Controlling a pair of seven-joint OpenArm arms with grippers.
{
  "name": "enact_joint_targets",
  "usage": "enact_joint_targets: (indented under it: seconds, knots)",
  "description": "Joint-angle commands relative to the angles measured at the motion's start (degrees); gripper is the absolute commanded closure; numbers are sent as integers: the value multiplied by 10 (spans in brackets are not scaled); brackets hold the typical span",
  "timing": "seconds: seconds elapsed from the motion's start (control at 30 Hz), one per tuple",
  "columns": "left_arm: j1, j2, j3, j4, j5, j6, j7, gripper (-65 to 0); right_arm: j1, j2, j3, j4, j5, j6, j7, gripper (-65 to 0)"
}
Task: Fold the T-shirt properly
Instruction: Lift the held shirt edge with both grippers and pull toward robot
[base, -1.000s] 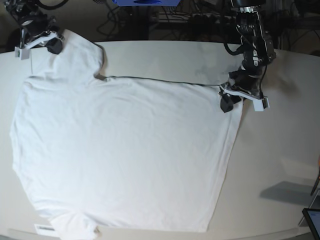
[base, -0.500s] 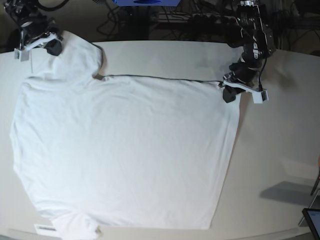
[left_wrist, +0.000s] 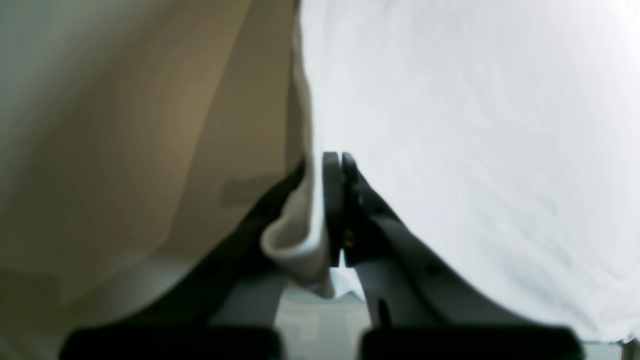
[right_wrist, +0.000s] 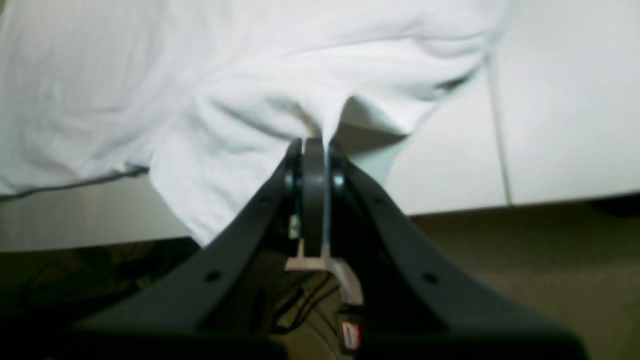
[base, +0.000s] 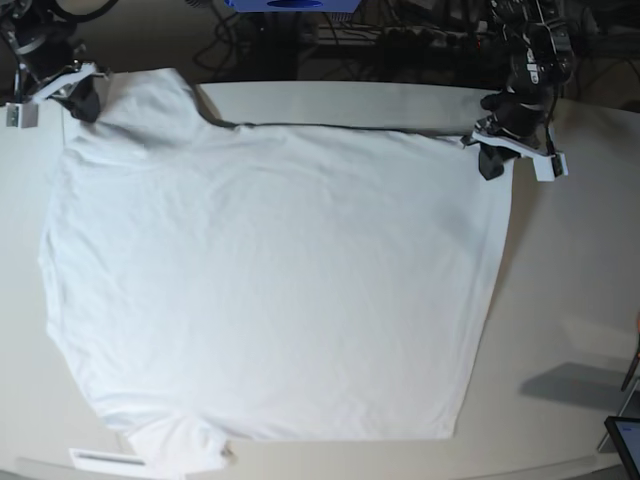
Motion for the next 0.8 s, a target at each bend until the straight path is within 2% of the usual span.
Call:
enact_joint_targets:
  seconds: [0.0, 0.13, 0.47, 0.57, 0.7, 0.77]
  knots:
    - [8, -5, -8, 15, -4, 1, -11, 0, -3, 5, 7, 9, 11, 6, 12, -3]
    - [12, -5, -6, 17, -4, 1, -10, 0, 4, 25, 1, 11, 14, 6, 12, -3]
    - [16, -1, -8, 16, -6, 3, -10, 0, 41, 100, 0, 11, 115, -1, 11, -3]
    - [14, 12, -12, 17, -8, 3, -11, 0, 71, 105, 3, 10, 121, -28, -24, -3]
    - [6, 52, -44, 17, -7, 3, -11, 0, 128, 104, 6, 9, 121, -31, -80, -3]
    - [-1, 58, -52, 16, -7, 3, -10, 0, 151, 104, 6, 8, 121, -32, -98, -3]
